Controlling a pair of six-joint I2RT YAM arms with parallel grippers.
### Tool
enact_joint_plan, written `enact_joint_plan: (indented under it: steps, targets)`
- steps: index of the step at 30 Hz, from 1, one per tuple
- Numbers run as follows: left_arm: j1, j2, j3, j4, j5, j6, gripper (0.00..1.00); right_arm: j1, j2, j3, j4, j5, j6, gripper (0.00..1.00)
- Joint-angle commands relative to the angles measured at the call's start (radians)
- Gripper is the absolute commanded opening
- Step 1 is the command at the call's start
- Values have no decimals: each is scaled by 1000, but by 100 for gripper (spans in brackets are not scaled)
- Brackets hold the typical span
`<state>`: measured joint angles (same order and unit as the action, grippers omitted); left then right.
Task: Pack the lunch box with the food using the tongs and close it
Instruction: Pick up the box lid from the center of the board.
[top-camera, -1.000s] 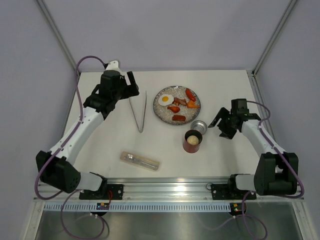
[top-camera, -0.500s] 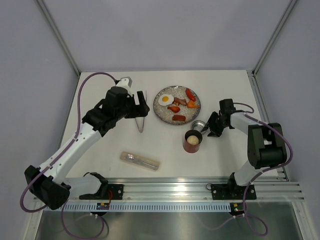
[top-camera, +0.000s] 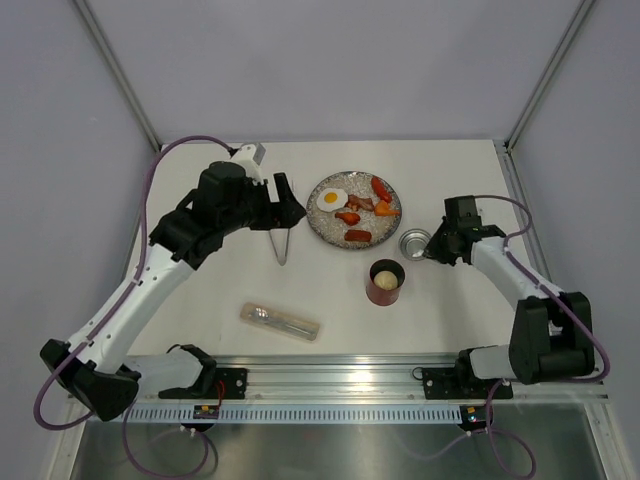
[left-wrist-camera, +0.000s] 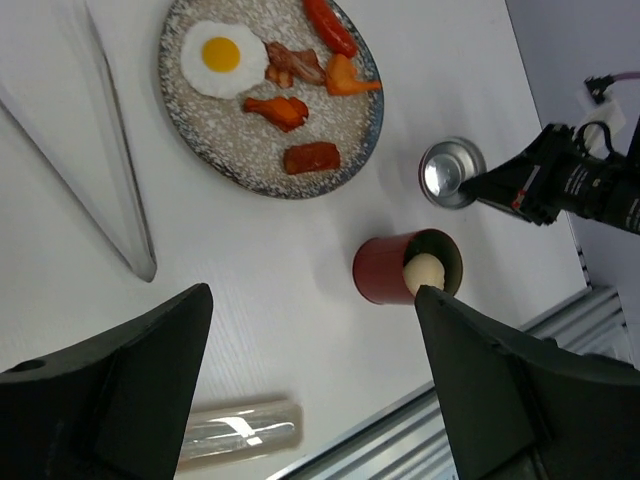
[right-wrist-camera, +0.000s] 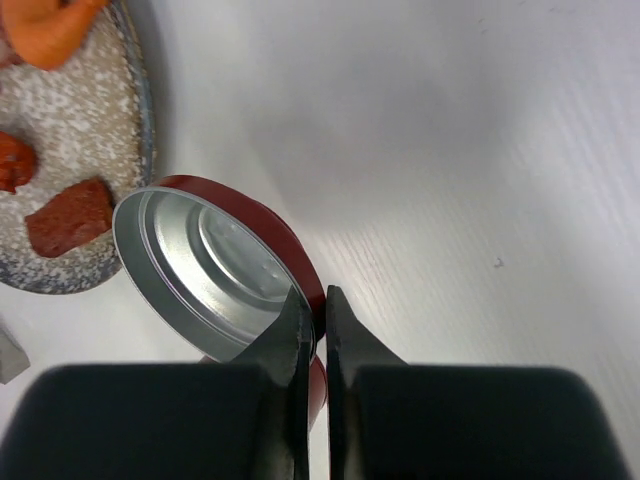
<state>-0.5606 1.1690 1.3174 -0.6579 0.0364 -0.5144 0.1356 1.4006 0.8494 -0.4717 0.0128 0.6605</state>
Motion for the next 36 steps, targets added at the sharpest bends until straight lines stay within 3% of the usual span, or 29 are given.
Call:
enact_joint_plan:
  steps: [1, 4, 7, 13, 19, 30, 36]
  targets:
    - [-36, 30, 60, 11, 138, 17, 86, 1, -130, 5, -106, 162, 2, 0]
    - [-81, 78, 115, 7, 186, 36, 85, 1, -245, 16, -150, 152, -18, 0]
    - [-128, 150, 135, 36, 262, 48, 84, 1, -328, 39, -148, 19, -44, 0]
    - [-157, 225, 74, 200, 413, -18, 86, 2, -396, 57, -96, -278, -50, 0]
    - [-200, 286, 8, 405, 453, -104, 88, 4, -342, 128, -113, -431, -137, 0]
    - [-216, 411, -9, 610, 462, -210, 89, 7, -348, 155, -136, -514, -148, 0]
    - [-216, 491, 3, 653, 450, -246, 83, 7, -345, 157, -131, -536, -150, 0]
